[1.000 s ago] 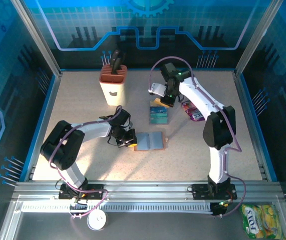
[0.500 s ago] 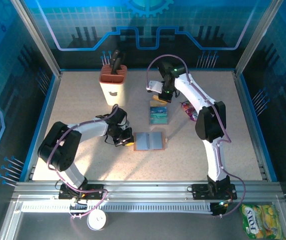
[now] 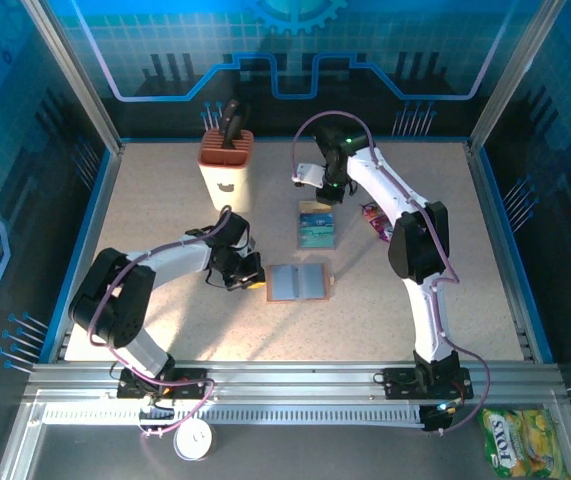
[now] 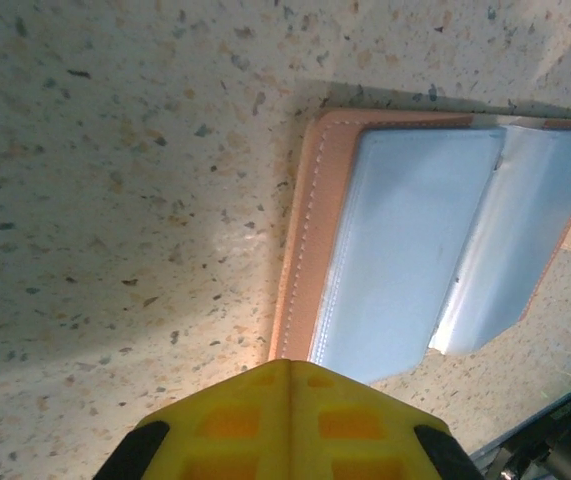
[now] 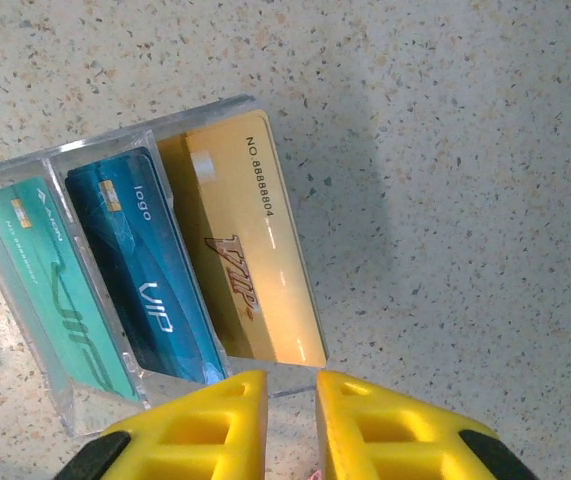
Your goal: Take the credit cards out of the card holder
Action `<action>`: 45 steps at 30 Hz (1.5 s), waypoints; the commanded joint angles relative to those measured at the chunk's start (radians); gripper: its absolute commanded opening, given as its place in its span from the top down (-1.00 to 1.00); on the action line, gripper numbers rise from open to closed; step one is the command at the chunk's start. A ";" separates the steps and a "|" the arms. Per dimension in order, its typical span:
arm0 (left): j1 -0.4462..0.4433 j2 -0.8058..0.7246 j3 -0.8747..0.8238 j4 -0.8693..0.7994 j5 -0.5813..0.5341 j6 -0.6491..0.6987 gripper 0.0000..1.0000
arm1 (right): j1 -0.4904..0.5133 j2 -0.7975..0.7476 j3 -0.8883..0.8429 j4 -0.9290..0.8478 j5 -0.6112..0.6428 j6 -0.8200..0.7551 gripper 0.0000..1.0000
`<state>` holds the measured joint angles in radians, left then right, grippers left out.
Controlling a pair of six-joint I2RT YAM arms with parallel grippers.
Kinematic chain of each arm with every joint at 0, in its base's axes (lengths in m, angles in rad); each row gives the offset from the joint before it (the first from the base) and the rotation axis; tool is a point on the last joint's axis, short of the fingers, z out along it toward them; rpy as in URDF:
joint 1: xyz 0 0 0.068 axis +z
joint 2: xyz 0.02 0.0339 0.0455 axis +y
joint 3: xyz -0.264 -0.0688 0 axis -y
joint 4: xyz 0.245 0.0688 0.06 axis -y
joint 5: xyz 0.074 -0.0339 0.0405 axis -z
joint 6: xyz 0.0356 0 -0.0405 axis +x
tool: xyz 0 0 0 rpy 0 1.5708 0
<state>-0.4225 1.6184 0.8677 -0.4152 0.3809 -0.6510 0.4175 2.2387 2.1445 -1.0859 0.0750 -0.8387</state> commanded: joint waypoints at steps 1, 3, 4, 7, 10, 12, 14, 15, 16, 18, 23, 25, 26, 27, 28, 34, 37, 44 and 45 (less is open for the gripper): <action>0.022 -0.042 -0.001 -0.042 -0.033 0.039 0.87 | -0.019 -0.062 -0.033 0.008 0.020 0.017 0.57; 0.034 -0.053 -0.005 -0.046 -0.055 0.049 0.81 | -0.022 -0.090 -0.070 0.036 0.021 0.039 0.55; 0.042 -0.062 -0.006 -0.047 -0.067 0.055 0.76 | -0.024 -0.108 -0.098 0.057 0.020 0.054 0.49; 0.067 -0.086 0.000 -0.065 -0.111 0.083 0.57 | -0.029 -0.167 -0.194 0.127 0.022 0.099 0.31; 0.089 -0.117 0.007 -0.088 -0.181 0.116 0.33 | -0.035 -0.234 -0.312 0.209 0.025 0.152 0.15; 0.105 -0.135 0.008 -0.098 -0.226 0.135 0.17 | -0.038 -0.285 -0.398 0.268 0.032 0.188 0.04; 0.118 -0.152 0.008 -0.107 -0.277 0.158 -0.02 | -0.042 -0.335 -0.484 0.328 0.037 0.222 -0.12; 0.122 -0.163 0.005 -0.106 -0.311 0.172 -0.14 | -0.045 -0.359 -0.528 0.357 0.041 0.242 -0.19; 0.124 -0.171 -0.001 -0.106 -0.349 0.183 -0.28 | -0.046 -0.383 -0.567 0.384 0.040 0.258 -0.25; 0.132 -0.184 -0.006 -0.105 -0.402 0.201 -0.50 | -0.048 -0.429 -0.647 0.426 0.042 0.276 -0.42; 0.156 -0.208 -0.013 -0.090 -0.506 0.233 -0.98 | -0.063 -0.540 -0.843 0.545 0.081 0.332 -0.72; 0.168 -0.216 -0.016 -0.088 -0.557 0.236 -0.99 | -0.074 -0.583 -0.925 0.602 0.088 0.366 -1.00; 0.175 -0.222 -0.019 -0.084 -0.574 0.237 -0.99 | -0.078 -0.607 -0.958 0.633 0.090 0.380 -1.00; 0.182 -0.230 -0.024 -0.078 -0.595 0.242 -0.99 | -0.084 -0.633 -1.001 0.676 0.101 0.403 -1.00; 0.186 -0.240 -0.030 -0.073 -0.619 0.248 -0.98 | -0.092 -0.659 -1.046 0.720 0.104 0.427 -1.00; 0.226 -0.328 -0.083 -0.009 -0.777 0.286 -0.98 | -0.173 -0.761 -1.274 0.999 0.003 0.608 -1.00; 0.258 -0.391 -0.133 0.075 -0.805 0.287 -0.99 | -0.216 -0.784 -1.383 1.149 -0.011 0.690 -1.00; 0.294 -0.459 -0.251 0.308 -0.923 0.346 -0.98 | -0.244 -0.842 -1.567 1.406 0.039 0.756 -1.00; 0.294 -0.456 -0.268 0.350 -0.948 0.372 -0.99 | -0.244 -0.853 -1.598 1.452 0.050 0.757 -1.00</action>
<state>-0.1345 1.1736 0.6384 -0.2134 -0.4648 -0.3508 0.1837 1.4288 0.5953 0.1623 0.1017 -0.1299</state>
